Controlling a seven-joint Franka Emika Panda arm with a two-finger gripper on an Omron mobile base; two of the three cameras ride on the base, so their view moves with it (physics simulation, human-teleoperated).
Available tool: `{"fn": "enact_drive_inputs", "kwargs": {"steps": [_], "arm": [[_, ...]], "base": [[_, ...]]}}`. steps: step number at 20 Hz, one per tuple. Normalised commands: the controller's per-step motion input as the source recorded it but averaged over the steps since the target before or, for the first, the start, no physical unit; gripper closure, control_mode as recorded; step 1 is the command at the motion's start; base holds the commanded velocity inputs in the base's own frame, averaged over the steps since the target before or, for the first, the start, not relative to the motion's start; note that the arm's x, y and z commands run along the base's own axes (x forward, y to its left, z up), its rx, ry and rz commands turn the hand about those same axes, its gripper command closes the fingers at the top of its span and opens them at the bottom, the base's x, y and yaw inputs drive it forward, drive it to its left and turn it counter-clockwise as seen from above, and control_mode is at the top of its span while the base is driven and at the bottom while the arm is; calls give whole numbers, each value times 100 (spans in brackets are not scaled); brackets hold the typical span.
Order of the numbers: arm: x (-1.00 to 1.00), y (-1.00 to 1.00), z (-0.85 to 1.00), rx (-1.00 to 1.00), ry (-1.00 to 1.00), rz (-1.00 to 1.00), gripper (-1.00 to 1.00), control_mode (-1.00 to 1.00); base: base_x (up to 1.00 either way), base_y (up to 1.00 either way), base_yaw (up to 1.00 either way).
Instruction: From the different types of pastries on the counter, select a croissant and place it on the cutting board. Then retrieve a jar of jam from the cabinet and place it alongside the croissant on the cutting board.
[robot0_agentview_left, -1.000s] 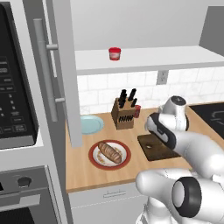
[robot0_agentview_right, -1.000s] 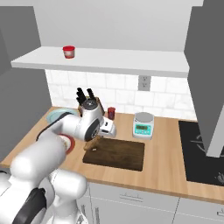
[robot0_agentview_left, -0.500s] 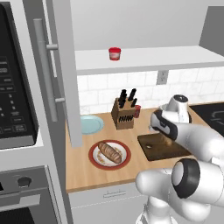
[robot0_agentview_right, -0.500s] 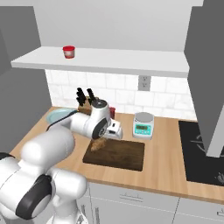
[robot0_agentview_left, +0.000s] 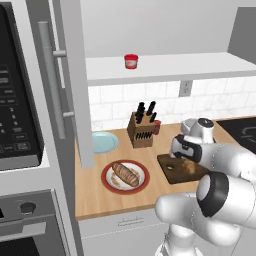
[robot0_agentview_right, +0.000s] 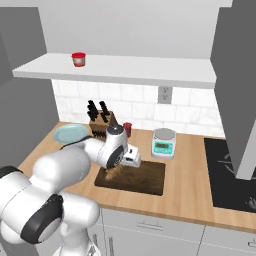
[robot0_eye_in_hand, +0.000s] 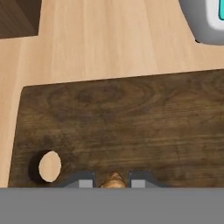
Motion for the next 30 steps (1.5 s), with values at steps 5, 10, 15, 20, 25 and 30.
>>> {"fn": "enact_drive_inputs", "kwargs": {"steps": [5,10,15,20,25,30], "arm": [[26,0,-8,0,0,0,100,-100],[29,-1,-20,0,0,0,100,-100],[27,-8,-27,0,0,0,100,-100],[25,-9,-20,0,0,0,100,-100],[-29,-2,-1,0,-5,0,-100,-100],[-20,-19,59,0,-11,0,-100,-100]], "base": [[0,0,0],[0,0,0],[0,0,0],[0,0,0],[0,0,0],[0,0,0]]}}
